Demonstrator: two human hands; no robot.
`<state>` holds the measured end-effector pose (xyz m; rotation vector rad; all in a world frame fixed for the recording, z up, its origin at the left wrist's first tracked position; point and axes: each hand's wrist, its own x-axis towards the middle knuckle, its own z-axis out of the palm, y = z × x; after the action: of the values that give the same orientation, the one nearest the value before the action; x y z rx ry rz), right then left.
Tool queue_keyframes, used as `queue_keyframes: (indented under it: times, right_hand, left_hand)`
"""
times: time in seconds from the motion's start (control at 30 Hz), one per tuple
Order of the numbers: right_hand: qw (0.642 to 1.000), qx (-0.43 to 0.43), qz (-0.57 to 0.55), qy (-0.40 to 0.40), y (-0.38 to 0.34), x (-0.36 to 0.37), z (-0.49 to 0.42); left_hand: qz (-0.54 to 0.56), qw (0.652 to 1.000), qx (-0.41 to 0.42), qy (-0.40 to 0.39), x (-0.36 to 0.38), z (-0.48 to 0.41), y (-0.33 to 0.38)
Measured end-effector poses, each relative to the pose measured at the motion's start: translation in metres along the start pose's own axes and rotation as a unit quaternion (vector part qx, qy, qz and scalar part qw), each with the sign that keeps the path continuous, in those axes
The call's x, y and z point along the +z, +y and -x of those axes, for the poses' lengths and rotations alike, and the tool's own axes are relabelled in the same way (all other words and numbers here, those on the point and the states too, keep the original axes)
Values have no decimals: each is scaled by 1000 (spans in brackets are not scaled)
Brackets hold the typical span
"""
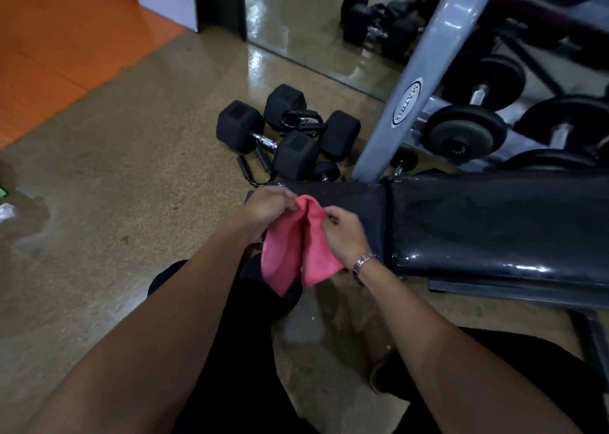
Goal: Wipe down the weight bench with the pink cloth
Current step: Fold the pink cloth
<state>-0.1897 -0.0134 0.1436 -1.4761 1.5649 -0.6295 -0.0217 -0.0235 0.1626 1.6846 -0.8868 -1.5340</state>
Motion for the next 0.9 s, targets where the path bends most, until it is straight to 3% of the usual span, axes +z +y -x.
queue_keyframes:
  times: [0.07, 0.23, 0.33, 0.43, 0.5, 0.6, 0.63, 0.7, 0.73, 0.8, 0.9]
  right_hand:
    - [999, -21, 30, 10, -7, -22, -3]
    - [985, -93, 143, 7, -17, -63, -19]
    - [956, -158, 247, 26, -23, -75, -27]
    - [950, -172, 251, 66, -23, -72, -30]
    - [964, -157, 169, 131, -19, -64, -26]
    - [957, -50, -97, 268, -11, -59, -7]
    - [950, 32, -183, 252, -8, -58, 0]
    - [929, 179, -308, 102, 5, -52, 11]
    - [914, 209, -347, 26, 12, -50, 14]
    - [873, 213, -435, -52, 20, -48, 16]
    - [848, 160, -501, -56, 16, -54, 20]
  left_hand:
    - [-85, 996, 40, -1, 0, 3, 18]
    - [-231, 966, 48, -102, -2, 14, 52]
    - [-225, 964, 51, -129, 9, 22, 65]
    - [-152, 978, 55, -136, 22, 30, 74]
    - [-82, 985, 55, -139, 30, 33, 78]
    - [-10, 990, 61, -128, 38, 34, 84]
    - [15, 990, 61, -129, 39, 34, 85]
    - [69, 986, 55, -142, 40, 32, 86]
    - [85, 984, 57, -149, 41, 31, 85]
    - [107, 981, 60, -150, 44, 30, 84]
    - [119, 983, 66, -125, 47, 33, 81]
